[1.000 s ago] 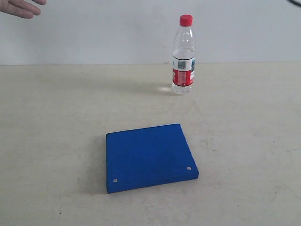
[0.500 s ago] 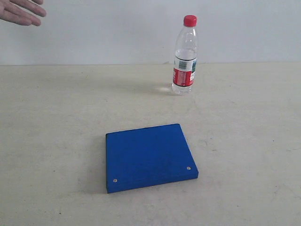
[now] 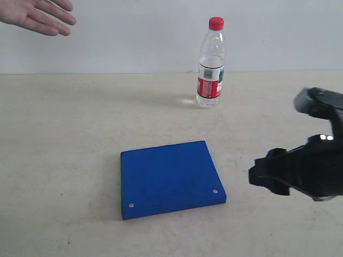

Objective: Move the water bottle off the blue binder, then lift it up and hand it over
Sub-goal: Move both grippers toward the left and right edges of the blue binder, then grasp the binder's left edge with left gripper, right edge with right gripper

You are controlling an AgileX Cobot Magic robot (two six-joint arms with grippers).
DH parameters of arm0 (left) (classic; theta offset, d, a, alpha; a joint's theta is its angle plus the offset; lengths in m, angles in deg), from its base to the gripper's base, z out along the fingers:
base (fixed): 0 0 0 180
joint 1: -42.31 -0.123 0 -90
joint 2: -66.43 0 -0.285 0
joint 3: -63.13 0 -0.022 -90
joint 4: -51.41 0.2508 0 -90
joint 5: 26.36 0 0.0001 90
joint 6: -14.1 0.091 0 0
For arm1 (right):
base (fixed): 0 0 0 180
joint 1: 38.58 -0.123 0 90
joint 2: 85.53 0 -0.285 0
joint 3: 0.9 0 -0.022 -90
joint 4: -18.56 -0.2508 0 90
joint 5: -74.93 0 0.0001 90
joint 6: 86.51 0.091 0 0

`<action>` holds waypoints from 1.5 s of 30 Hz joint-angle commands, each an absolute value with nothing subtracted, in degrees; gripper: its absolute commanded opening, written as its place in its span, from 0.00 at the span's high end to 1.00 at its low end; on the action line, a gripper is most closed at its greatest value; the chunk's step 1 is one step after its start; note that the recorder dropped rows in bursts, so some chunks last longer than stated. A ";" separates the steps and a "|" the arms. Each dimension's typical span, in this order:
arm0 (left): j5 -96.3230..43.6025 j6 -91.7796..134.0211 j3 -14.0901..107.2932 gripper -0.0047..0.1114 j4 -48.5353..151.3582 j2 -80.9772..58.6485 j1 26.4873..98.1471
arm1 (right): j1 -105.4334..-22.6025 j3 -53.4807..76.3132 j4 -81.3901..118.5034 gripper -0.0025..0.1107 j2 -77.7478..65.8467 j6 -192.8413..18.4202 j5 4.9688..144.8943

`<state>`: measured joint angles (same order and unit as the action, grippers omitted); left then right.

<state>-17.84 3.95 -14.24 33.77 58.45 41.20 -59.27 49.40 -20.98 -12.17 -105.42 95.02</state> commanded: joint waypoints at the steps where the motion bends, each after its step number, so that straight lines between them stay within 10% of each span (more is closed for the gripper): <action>1: -22.60 6.96 -14.09 0.92 32.87 58.65 41.51 | -59.28 41.15 -25.03 0.45 1.13 -113.59 103.94; 17: -19.22 12.53 -7.47 0.90 27.84 28.67 46.29 | -58.46 19.92 -20.89 0.45 17.24 -119.14 115.74; 27: -20.48 12.62 3.04 0.44 24.30 -2.16 56.17 | -45.01 15.00 -32.21 0.45 25.11 -126.16 130.93; 45: -21.04 14.10 23.41 0.44 23.32 -40.00 69.63 | -45.05 15.00 -41.33 0.45 38.55 -135.02 129.67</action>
